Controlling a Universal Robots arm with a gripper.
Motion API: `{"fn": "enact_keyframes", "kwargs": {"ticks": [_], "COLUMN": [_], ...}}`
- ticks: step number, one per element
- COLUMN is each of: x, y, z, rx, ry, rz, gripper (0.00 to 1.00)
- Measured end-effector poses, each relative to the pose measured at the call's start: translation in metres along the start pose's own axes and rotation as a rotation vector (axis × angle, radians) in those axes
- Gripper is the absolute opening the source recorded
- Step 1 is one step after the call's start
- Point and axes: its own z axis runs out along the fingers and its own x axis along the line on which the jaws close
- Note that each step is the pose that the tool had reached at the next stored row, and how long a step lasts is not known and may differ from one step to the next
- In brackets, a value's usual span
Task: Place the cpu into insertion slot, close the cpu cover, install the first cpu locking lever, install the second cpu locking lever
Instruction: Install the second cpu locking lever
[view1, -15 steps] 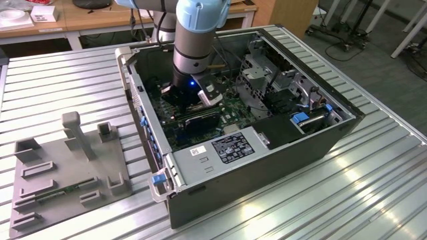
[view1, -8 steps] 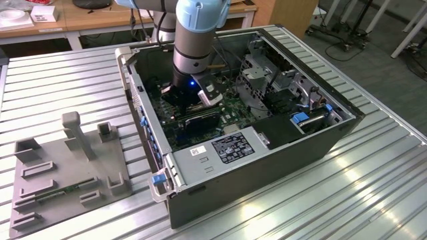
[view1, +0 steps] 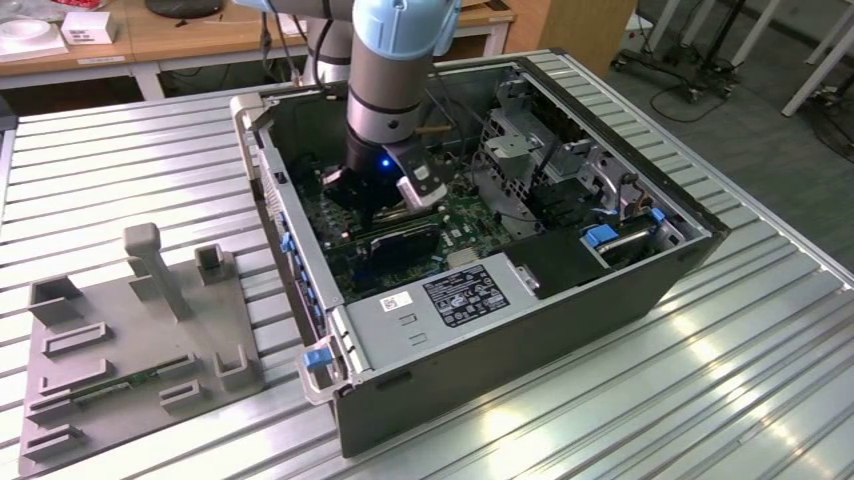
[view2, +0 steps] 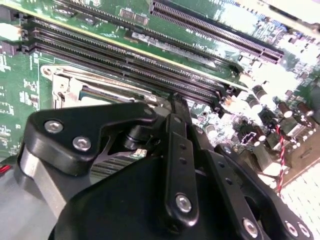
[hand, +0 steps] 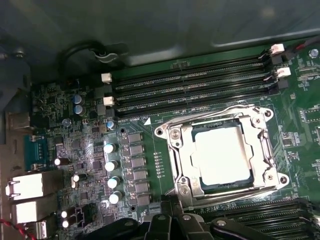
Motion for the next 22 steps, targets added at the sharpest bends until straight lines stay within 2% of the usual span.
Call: {"fn": "enact_keyframes", "kwargs": {"ticks": [9,15,18,22], "x": [0.0001,-0.0003,-0.0061,-0.0174], "y": [0.0015,0.0017,0.0028,0.0053], "z": [-0.0105,-0.0110,-0.0112,-0.0115], "rx": [0.0005,0.0004,0.0005,0.0005], "ry": [0.0014,0.0017,0.0017,0.0017], "rz": [0.000,0.000,0.000,0.000], "gripper": [0.11,0.11,0.11,0.11]}}
